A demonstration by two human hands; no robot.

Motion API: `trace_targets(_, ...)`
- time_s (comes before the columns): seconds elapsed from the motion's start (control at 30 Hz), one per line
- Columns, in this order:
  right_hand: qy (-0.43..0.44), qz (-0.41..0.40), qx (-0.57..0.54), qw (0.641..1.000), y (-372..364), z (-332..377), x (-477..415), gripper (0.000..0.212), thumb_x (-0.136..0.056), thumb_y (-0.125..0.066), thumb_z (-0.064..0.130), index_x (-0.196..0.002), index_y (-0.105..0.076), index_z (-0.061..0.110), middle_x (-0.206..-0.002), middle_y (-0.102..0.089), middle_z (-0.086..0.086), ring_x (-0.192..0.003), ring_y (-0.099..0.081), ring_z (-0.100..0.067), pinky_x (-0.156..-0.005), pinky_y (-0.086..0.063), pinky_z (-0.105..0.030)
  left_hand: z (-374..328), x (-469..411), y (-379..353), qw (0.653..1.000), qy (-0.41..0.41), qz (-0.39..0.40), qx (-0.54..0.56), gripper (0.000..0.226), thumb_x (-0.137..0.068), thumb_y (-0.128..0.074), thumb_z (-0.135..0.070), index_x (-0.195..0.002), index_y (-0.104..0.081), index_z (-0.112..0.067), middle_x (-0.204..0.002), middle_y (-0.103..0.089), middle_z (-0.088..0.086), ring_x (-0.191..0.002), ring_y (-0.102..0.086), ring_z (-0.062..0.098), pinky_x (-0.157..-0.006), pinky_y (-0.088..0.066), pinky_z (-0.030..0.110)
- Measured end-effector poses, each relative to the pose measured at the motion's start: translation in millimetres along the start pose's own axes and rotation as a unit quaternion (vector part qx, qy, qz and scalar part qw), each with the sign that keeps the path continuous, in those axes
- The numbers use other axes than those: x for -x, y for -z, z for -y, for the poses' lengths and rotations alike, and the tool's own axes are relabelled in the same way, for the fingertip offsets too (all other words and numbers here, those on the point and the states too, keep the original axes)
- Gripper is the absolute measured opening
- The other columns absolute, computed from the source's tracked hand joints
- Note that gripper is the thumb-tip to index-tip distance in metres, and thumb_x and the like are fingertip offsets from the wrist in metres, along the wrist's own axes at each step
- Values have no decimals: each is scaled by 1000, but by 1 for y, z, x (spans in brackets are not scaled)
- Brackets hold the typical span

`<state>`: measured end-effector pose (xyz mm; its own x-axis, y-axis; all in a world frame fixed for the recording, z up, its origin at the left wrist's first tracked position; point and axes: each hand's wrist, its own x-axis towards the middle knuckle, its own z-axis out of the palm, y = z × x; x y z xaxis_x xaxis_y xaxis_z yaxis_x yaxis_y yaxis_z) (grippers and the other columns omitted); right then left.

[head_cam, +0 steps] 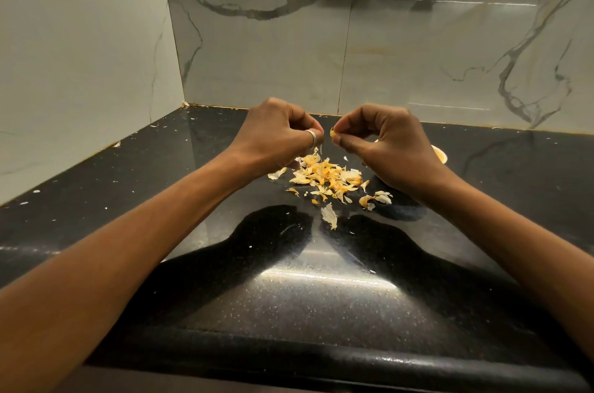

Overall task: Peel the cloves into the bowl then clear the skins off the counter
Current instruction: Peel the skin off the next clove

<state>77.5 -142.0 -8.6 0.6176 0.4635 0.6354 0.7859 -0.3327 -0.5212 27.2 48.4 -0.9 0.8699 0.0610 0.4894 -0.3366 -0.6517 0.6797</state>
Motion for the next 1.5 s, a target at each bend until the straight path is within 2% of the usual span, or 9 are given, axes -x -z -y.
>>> trace_targets(0.17,29,-4,44,999,0,-2,0,13,-88,-76,13,-100,-75,17,-88,-71,11,-83,-68,2,-77,-52,-10,1,-1,-2,999,-35,3,2,8,-89,-71,-11,-91,-78,-7,-74,-72,5,-63,-70,19,-51,-57,25)
trace_targets(0.47,80,5,112,991,1,-2,1,14,-88,-75,7,-100,-77,13,-91,-74,5,-81,-64,5,-74,-50,-7,3,-1,-2,998,-29,47,-4,13,-92,-68,-12,-96,-76,-3,-78,-72,6,-65,-71,18,-53,-57,23)
trace_targets(0.53,92,11,126,988,2,-2,1,15,-87,-75,5,-100,-77,13,-92,-75,2,-78,-65,-1,-72,-53,-11,3,-1,-3,998,-30,51,-10,13,-93,-67,-12,-96,-76,-3,-79,-72,7,-65,-71,17,-53,-57,23)
trace_targets(0.67,104,9,141,985,3,-1,2,15,-86,-76,3,-97,-78,13,-90,-76,-2,-77,-68,-12,-70,-59,-32,2,1,-3,998,-36,58,-17,13,-95,-66,-13,-97,-75,-4,-78,-71,4,-63,-69,10,-53,-55,20)
trace_targets(0.83,112,18,154,981,3,0,2,15,-86,-76,4,-98,-78,13,-92,-76,-4,-79,-68,-15,-72,-60,-40,1,1,-3,996,-31,76,-18,12,-95,-66,-13,-96,-74,-5,-78,-71,3,-64,-69,10,-53,-56,20)
trace_targets(1.07,113,22,157,981,2,0,4,16,-86,-75,2,-98,-78,11,-93,-76,-6,-80,-69,-16,-73,-60,-40,0,5,-6,994,-64,64,-55,10,-95,-66,-14,-88,-72,-12,-71,-67,-2,-60,-68,15,-52,-58,23)
trace_targets(1.2,116,15,164,980,1,2,5,15,-86,-74,1,-97,-78,9,-91,-76,-7,-78,-68,-17,-72,-60,-40,0,6,-9,993,-81,33,-79,11,-93,-67,-15,-84,-72,-17,-66,-64,-9,-57,-64,11,-60,-61,36)
trace_targets(1.3,120,14,164,979,0,4,5,16,-85,-75,0,-97,-78,10,-89,-76,-5,-77,-67,-16,-71,-59,-38,-1,6,-10,994,-79,23,-77,11,-91,-69,-16,-81,-71,-18,-65,-63,-10,-58,-63,9,-63,-61,39)
trace_targets(1.5,102,13,121,987,-2,4,4,19,-87,-74,2,-104,-75,10,-92,-75,-2,-82,-69,-12,-74,-58,-29,-1,4,-6,999,12,36,15,13,-92,-66,-13,-81,-72,-9,-74,-68,8,-60,-66,13,-58,-62,35)
